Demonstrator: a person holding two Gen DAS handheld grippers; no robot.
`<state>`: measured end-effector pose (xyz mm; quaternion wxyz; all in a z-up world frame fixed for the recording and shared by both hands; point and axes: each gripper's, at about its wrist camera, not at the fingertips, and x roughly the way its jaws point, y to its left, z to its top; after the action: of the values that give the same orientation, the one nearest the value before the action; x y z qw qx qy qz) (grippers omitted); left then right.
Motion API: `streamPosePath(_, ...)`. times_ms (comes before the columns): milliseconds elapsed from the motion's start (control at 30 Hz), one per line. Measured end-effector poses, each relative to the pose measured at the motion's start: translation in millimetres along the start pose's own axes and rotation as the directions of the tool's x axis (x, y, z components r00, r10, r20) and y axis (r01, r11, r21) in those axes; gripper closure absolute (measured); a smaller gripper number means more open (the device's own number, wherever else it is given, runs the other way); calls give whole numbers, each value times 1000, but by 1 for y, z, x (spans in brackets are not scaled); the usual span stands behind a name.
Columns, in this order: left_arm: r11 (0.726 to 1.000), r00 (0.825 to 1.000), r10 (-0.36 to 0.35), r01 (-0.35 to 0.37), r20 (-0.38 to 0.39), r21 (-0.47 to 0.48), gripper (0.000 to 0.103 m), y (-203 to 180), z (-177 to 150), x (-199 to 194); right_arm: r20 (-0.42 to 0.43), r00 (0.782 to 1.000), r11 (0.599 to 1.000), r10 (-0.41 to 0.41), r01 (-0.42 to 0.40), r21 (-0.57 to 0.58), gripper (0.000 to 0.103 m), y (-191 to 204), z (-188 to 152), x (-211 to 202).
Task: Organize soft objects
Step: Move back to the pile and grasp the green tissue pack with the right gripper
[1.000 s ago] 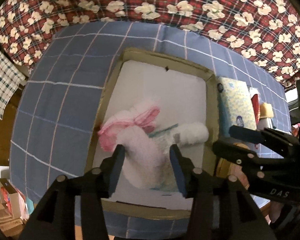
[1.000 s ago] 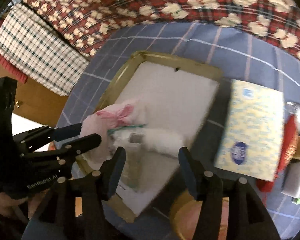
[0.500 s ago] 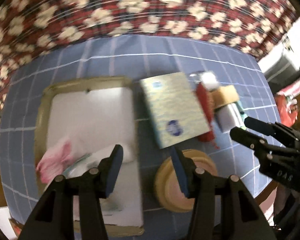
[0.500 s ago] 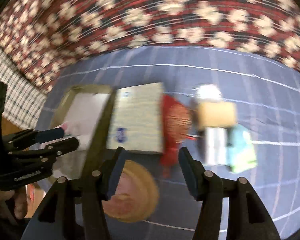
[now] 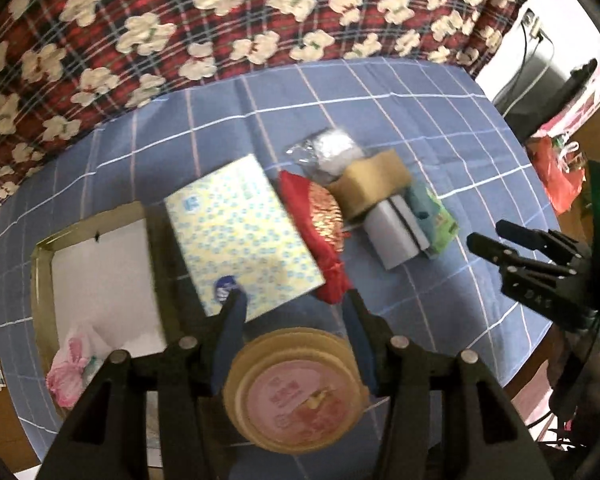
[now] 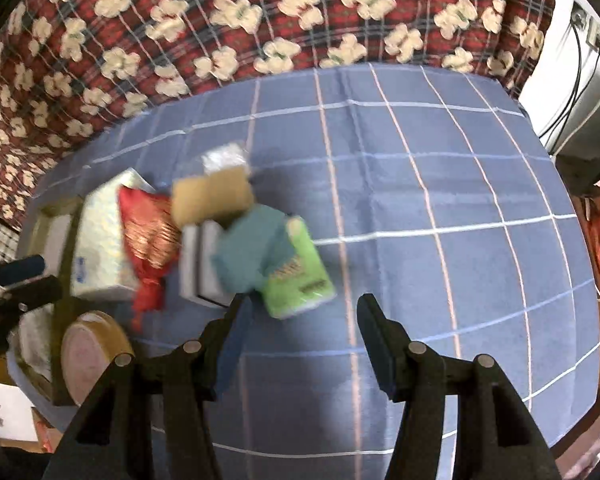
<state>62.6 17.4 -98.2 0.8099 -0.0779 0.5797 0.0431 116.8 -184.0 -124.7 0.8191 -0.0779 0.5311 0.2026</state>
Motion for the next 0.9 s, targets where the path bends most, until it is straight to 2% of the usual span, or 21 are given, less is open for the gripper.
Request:
streamPosePath(100, 1000, 1000, 1, -1, -14, 11, 53, -12, 3, 4, -19, 1000, 1000, -12, 12, -12, 46, -10, -7, 9)
streamPosePath(433, 1000, 999, 18, -17, -38, 12, 53, -28, 7, 8, -26, 999, 990, 34, -37, -135, 46, 0, -8, 38)
streamPosePath(667, 1000, 998, 31, -31, -63, -3, 53, -27, 6, 12, -23, 1000, 980, 1, -6, -201, 46, 3, -6, 65)
streamPosePath(700, 1000, 997, 30, -31, -66, -4, 53, -27, 6, 13, -19, 1000, 977, -3, -1, -211, 49, 4, -6, 68)
streamPosePath(900, 1000, 997, 13, -12, -77, 12, 53, -39, 11, 19, -10, 1000, 973, 15, -17, -232, 51, 0, -12, 66)
